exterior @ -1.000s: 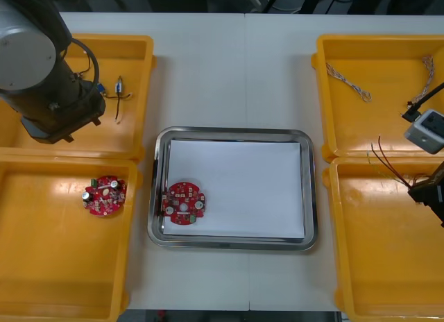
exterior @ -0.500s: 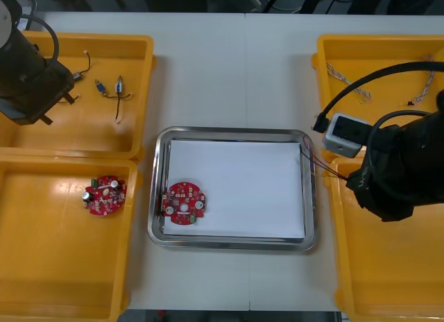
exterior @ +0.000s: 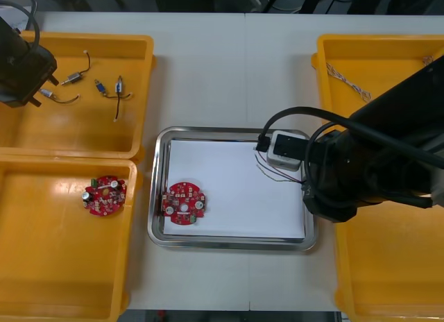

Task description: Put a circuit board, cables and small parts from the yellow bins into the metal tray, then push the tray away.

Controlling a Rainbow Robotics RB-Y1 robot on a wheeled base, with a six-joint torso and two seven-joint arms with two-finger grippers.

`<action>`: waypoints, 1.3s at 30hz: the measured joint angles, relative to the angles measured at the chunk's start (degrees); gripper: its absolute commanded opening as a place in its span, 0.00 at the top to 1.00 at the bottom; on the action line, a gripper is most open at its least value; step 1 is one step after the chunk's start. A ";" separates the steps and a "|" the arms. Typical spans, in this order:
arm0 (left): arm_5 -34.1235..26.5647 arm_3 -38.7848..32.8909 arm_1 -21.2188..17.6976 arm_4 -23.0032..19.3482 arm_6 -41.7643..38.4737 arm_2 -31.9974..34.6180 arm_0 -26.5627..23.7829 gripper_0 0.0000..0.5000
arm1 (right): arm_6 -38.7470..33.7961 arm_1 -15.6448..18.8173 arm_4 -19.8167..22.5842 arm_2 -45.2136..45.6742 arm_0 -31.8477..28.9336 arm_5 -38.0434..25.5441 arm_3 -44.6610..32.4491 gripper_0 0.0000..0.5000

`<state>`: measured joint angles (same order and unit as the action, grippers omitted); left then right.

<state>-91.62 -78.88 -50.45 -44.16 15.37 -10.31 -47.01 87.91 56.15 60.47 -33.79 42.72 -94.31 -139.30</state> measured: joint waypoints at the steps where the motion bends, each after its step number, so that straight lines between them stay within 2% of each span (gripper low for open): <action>1: 0.69 0.93 0.00 0.19 0.05 0.00 -0.35 0.00 | 0.00 -0.95 -0.97 -1.01 0.30 0.00 0.59 1.00; 7: 3.70 6.51 -0.01 0.82 1.43 0.00 -2.27 0.00 | 0.02 -6.26 -7.35 -6.65 0.89 -0.02 4.43 1.00; 14: 7.59 12.44 -0.01 0.91 10.92 0.00 -4.07 0.00 | 2.19 -9.28 -13.93 -12.96 0.90 -0.04 7.97 1.00; 18: 11.43 15.07 0.00 1.37 12.21 0.00 -4.41 0.00 | 7.98 -10.61 -14.82 -15.09 0.90 -0.04 10.49 1.00; 22: 15.52 18.10 0.06 2.05 12.22 0.00 -4.47 0.00 | 8.00 -13.12 -15.60 -15.53 0.85 -0.04 13.79 1.00; 28: 20.45 21.54 0.50 2.81 12.33 -0.94 -4.49 0.00 | 8.01 -16.87 -20.25 -15.63 -0.07 0.25 16.53 1.00; 31: 22.65 22.90 0.81 2.83 12.46 -2.58 -4.51 0.00 | 8.01 -17.49 -22.29 -15.72 -1.43 2.23 17.41 1.00; 39: 25.31 24.65 2.19 3.01 12.46 -6.97 -4.53 0.00 | 8.07 -17.47 -23.98 -16.23 -5.08 8.36 21.40 1.00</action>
<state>-66.31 -54.24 -48.26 -41.15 27.83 -17.28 -51.54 95.99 38.68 36.49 -50.02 37.64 -85.95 -117.89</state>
